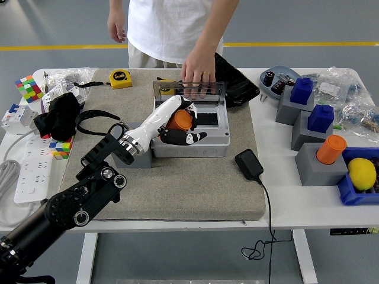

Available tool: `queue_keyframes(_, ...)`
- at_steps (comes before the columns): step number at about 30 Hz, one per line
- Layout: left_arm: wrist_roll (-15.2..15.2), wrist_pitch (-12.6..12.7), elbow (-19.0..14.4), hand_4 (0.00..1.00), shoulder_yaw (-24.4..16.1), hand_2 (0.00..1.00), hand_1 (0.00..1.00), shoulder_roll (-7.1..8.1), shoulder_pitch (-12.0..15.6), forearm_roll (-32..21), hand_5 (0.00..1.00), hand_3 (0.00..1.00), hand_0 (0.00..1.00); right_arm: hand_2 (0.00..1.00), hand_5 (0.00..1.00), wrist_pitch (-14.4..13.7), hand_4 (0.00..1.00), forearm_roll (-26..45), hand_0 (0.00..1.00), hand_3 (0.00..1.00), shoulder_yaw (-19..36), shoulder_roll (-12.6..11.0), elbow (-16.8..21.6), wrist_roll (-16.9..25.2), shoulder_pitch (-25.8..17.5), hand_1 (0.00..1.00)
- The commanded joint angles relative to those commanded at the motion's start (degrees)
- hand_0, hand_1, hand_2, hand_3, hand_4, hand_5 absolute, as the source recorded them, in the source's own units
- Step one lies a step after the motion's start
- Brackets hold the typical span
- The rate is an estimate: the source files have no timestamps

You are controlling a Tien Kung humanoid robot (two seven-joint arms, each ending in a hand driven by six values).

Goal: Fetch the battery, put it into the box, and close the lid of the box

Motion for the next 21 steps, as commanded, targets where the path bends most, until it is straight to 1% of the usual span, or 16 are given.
queue_keyframes(2,1.4,-0.1,1.2,0.868,1.5,0.209,0.154,-0.79,-2.4,2.5,0.002,0.256,0.180,0.673,0.563,0.0,0.998,-0.2,0.650,0.587,0.0,0.0,0.0,-0.1,0.0,0.646)
queue_keyframes(4,2.3,-0.2,2.2,0.868,2.3,0.209,0.154,-1.32,-4.0,4.5,0.002,0.256,0.180,0.673,0.563,0.0,0.998,-0.3,0.650,0.587,-0.1,-0.1,0.0,-0.1,0.1,0.646)
queue_keyframes(5,2.5,-0.2,2.6,0.896,2.6,0.214,0.160,-1.52,-4.6,5.1,0.002,0.264,0.186,0.673,0.562,0.0,0.998,-0.3,0.650,0.588,-0.1,-0.1,0.0,-0.1,0.1,0.647)
queue_keyframes(6,3.0,-0.2,3.4,0.896,3.0,0.214,0.160,-1.91,-5.7,6.3,0.002,0.264,0.186,0.673,0.562,0.1,0.998,-0.4,0.650,0.588,-0.1,-0.1,0.0,-0.2,0.1,0.647)
queue_keyframes(8,4.3,-0.1,5.1,0.896,3.8,0.214,0.160,-2.01,-7.5,8.8,0.002,0.264,0.186,0.673,0.562,0.1,0.998,-0.5,0.650,0.588,-0.2,-0.2,0.0,-0.2,0.3,0.647)
queue_keyframes(10,5.1,0.3,6.2,0.896,4.1,0.214,0.160,-2.01,-8.3,10.5,0.002,0.264,0.186,0.673,0.562,0.1,0.998,-0.7,0.650,0.588,-0.2,-0.2,0.0,-0.3,0.4,0.647)
queue_keyframes(11,5.2,0.5,6.7,0.938,4.1,0.218,0.169,-2.01,-8.5,11.2,0.002,0.283,0.199,0.673,0.562,0.1,0.998,-0.6,0.650,0.587,-0.3,-0.2,0.0,-0.3,0.5,0.647)
queue_keyframes(13,6.1,0.5,8.4,0.938,3.8,0.218,0.169,-2.01,-9.0,12.9,0.002,0.283,0.199,0.673,0.562,0.1,0.998,-0.7,0.650,0.587,-0.5,-0.1,0.0,-0.3,0.7,0.647)
queue_keyframes(16,6.8,0.5,10.6,0.938,4.1,0.218,0.169,-2.01,-10.0,13.9,0.002,0.283,0.199,0.673,0.562,0.2,0.998,-0.7,0.650,0.587,-0.8,-0.1,0.0,-0.4,0.8,0.647)
queue_keyframes(17,7.0,0.7,11.4,0.998,4.3,0.228,0.184,-2.01,-10.3,14.1,0.003,0.311,0.216,0.673,0.561,0.2,0.998,-0.8,0.649,0.587,-0.9,-0.1,0.0,-0.4,0.8,0.647)
queue_keyframes(21,7.5,1.0,13.9,0.998,5.0,0.228,0.184,-2.01,-11.8,15.1,0.003,0.311,0.216,0.673,0.561,0.2,0.998,-1.0,0.649,0.587,-1.0,-0.1,0.0,-0.5,0.9,0.647)
